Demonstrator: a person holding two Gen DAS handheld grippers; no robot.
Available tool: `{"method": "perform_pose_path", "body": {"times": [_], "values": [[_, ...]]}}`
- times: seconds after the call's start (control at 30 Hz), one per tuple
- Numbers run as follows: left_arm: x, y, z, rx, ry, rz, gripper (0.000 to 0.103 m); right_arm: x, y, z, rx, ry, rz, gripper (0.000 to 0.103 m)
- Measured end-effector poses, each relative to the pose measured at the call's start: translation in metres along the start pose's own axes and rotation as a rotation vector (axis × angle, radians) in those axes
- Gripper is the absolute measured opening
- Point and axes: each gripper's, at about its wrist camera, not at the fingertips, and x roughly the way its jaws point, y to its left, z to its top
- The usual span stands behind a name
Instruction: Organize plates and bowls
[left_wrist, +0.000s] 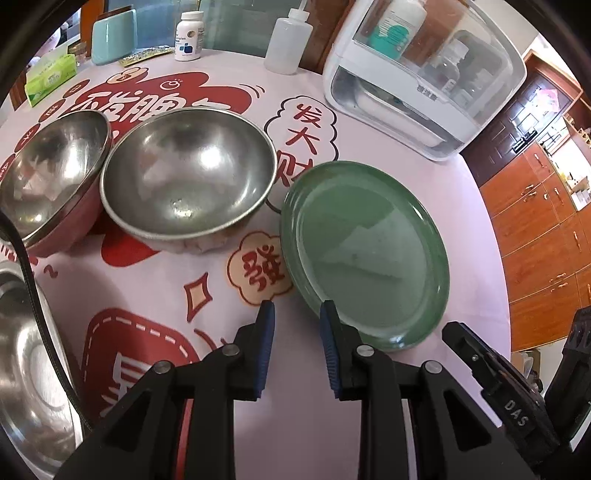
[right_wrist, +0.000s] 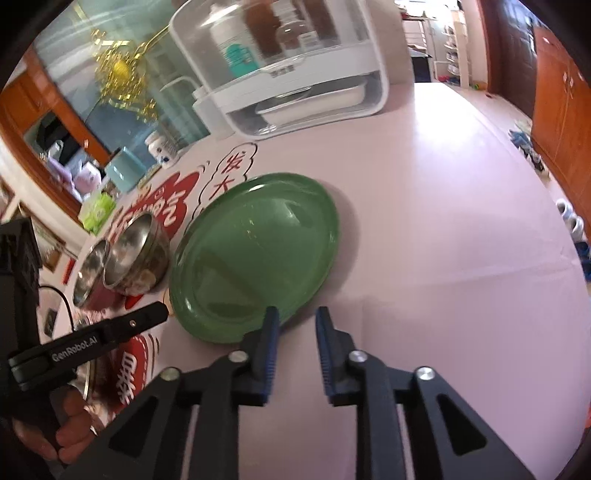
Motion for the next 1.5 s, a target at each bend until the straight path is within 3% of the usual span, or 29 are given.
{"method": "perform_pose_path", "body": {"times": [0.13,0.43,0.87,1.03,1.5], "values": [[0.007,0.0,0.005,0.002,-0.009,0.007,0.025,0.004,-0.011,0.005,0.07,-0.016,0.035,0.037],[0.019,-0.005,0.015,0.027,-0.046,0.017,0.025,0.018,-0.026,0.012,0.175,-0.073,0.059,0.038],[0.033,-0.009,0.02,0.058,-0.056,0.038,0.025,0.034,-0.022,0.019,0.134,-0.107,0.051,0.037],[0.034,-0.012,0.02,0.09,-0.061,0.046,0.025,0.038,-0.025,0.018,0.126,-0.098,0.048,0.012],[0.03,-0.02,0.007,0.143,-0.008,0.026,0.024,0.021,-0.036,0.01,0.138,-0.071,0.042,0.009]]}}
